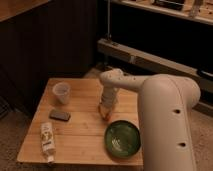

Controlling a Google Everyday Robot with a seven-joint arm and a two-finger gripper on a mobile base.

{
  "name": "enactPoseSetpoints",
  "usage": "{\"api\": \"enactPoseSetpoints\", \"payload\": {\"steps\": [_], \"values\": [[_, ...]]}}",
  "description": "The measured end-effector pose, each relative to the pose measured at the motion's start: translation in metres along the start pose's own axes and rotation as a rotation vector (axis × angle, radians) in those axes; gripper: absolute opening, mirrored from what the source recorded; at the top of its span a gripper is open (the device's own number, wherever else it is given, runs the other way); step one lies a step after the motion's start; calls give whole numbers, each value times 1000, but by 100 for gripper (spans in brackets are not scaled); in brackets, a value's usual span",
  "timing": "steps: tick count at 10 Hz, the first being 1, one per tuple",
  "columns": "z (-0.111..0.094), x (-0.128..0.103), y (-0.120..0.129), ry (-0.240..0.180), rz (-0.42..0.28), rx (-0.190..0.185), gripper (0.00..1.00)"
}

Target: Drag the pepper across the table

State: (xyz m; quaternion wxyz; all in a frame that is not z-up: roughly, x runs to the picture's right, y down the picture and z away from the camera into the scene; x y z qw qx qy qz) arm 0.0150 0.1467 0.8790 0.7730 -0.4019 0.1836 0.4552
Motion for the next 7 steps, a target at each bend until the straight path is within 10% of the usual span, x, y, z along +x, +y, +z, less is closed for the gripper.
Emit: {"api": "enactPoseSetpoints", "payload": {"steps": [7], "values": [[1,7,-2,2,-3,-4,3]]}}
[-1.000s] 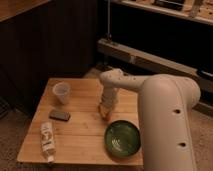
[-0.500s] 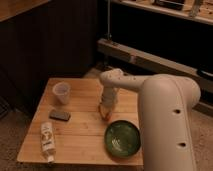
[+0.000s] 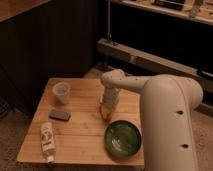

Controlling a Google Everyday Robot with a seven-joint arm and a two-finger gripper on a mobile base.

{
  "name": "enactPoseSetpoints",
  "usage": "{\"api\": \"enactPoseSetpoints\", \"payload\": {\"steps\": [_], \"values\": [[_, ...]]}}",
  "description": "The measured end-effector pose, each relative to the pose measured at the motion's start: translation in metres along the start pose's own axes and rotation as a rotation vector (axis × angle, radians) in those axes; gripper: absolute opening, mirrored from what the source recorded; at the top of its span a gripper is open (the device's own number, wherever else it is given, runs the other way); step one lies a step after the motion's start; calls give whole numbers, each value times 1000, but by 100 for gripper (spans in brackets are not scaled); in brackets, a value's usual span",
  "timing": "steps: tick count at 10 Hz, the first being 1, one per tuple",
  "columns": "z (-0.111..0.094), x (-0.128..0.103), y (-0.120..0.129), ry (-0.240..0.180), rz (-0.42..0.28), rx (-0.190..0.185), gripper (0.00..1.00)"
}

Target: Drag the pepper across the table

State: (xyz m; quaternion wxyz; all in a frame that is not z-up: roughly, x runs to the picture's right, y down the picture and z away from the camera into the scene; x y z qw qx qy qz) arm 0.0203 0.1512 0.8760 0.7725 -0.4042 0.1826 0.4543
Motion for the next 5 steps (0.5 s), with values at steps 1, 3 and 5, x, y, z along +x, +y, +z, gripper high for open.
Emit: {"api": "enactPoseSetpoints", "payload": {"steps": [1,3,5], "values": [[0,0,0,1,-1,0,3],[0,0,0,1,-1,0,3],[0,3,0,0,-2,-3,3]]}}
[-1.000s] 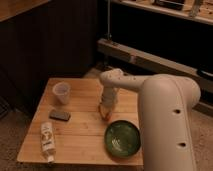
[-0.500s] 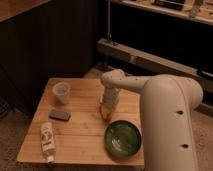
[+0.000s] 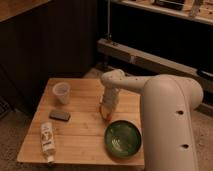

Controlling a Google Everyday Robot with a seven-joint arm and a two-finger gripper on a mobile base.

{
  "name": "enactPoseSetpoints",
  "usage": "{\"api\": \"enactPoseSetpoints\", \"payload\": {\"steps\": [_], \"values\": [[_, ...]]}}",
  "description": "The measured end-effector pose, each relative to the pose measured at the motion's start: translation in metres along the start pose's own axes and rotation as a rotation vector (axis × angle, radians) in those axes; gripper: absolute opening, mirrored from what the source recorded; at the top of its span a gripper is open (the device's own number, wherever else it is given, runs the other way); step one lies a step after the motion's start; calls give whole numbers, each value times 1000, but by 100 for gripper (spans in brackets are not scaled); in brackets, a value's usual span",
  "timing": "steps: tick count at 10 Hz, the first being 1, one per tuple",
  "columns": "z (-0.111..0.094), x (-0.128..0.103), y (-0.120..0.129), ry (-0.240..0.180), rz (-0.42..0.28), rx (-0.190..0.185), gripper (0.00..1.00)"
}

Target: Drag the pepper across the table

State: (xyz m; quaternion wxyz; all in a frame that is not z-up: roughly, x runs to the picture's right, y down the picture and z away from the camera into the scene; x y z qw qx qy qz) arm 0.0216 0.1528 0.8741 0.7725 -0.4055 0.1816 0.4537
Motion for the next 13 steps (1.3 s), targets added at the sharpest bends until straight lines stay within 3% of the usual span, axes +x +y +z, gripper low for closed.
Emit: {"api": "enactPoseSetpoints", "payload": {"steps": [13], "values": [[1,4,-1,2,-1,-1,3]]}}
